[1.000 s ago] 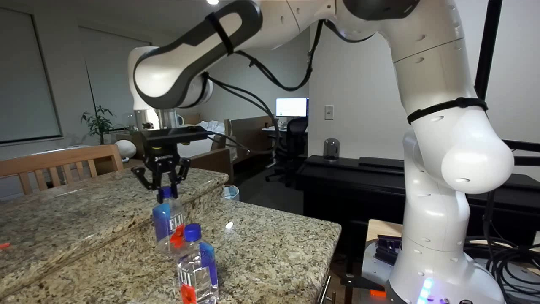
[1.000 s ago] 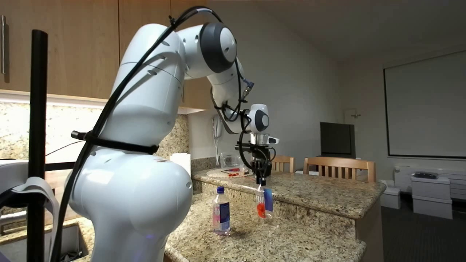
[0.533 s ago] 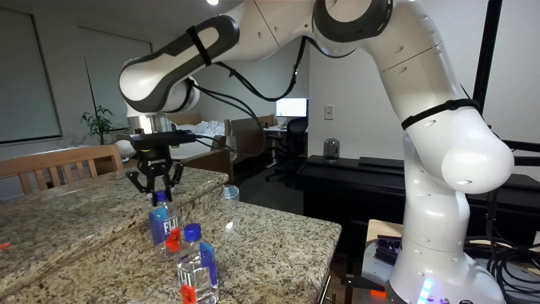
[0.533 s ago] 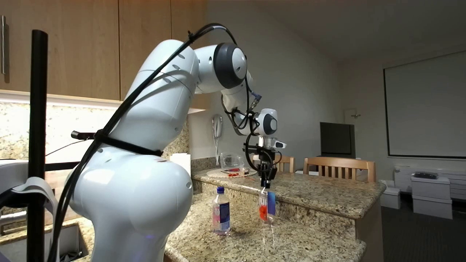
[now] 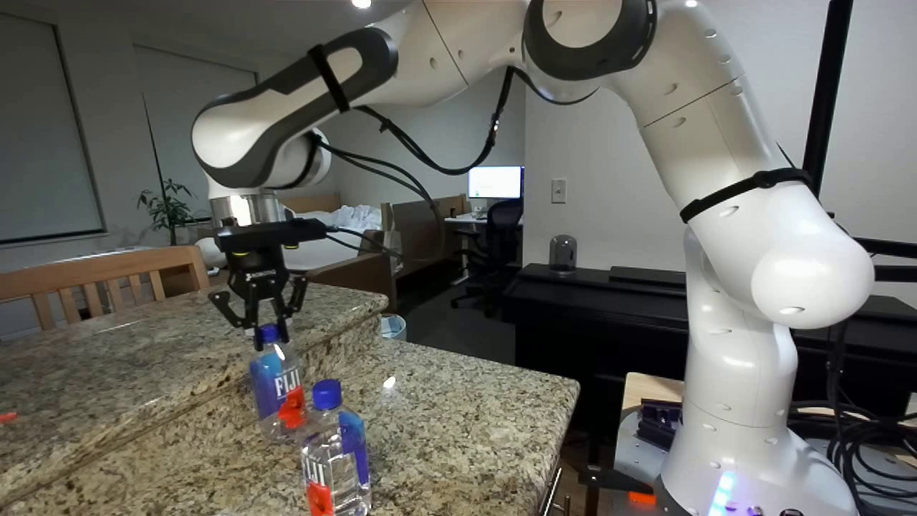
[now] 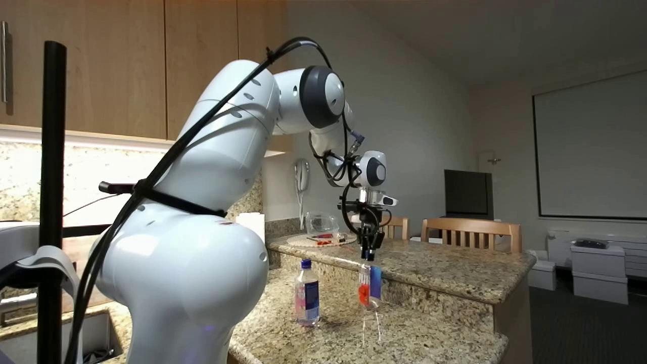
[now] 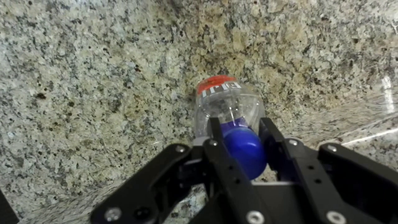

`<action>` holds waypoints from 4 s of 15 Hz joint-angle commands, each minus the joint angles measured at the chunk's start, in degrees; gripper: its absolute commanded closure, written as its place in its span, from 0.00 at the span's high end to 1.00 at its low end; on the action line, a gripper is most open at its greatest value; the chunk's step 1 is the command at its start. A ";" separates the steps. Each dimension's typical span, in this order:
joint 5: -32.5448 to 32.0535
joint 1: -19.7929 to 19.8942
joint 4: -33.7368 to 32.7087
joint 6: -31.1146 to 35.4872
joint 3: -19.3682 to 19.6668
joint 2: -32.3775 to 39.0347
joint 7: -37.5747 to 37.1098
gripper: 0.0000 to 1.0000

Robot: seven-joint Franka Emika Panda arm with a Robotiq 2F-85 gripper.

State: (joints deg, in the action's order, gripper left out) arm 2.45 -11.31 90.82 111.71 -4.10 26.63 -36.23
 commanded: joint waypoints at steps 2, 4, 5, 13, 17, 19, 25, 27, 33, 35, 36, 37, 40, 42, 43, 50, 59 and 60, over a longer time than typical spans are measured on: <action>-0.52 -1.27 0.02 -1.50 -0.18 -0.67 4.26 0.10; -0.68 -1.64 -0.10 -1.97 -0.29 -0.49 6.40 0.10; -0.77 -1.81 -0.08 -2.00 -0.20 -0.44 7.13 0.10; -1.20 -2.31 0.14 -1.98 0.33 -0.57 7.25 0.10; -0.97 -2.33 0.08 -1.93 0.23 -0.52 7.23 0.62; -1.02 -2.41 0.11 -1.92 0.25 -0.50 7.12 0.72; -1.28 -2.70 0.57 -1.92 0.39 -2.08 6.67 1.00; -0.91 -2.69 2.20 -1.48 -0.07 -4.45 7.45 1.00; 1.39 -2.11 12.55 -3.51 -3.32 -15.41 13.63 1.00; 1.55 -2.04 17.52 -4.98 -4.16 -19.60 14.87 1.00; 2.21 -1.83 19.95 -5.81 -4.56 -21.29 15.46 1.00; 3.08 -1.64 22.08 -6.54 -4.86 -22.85 15.96 1.00; 5.94 -1.58 29.30 -6.59 -5.49 -27.59 17.52 1.00; 7.67 -1.66 32.31 -6.97 -5.88 -28.74 19.68 1.00; 8.26 -1.64 33.26 -7.08 -6.03 -28.75 21.01 1.00; 6.54 -1.69 30.94 -6.71 -6.46 -26.52 18.78 1.00; 20.41 -4.40 36.03 14.63 -10.04 -26.51 1.35 1.00; 20.42 -5.08 36.96 18.32 -10.88 -26.01 -2.09 1.00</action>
State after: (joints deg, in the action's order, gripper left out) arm 21.01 -14.77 124.43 121.25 -12.66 0.32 -29.55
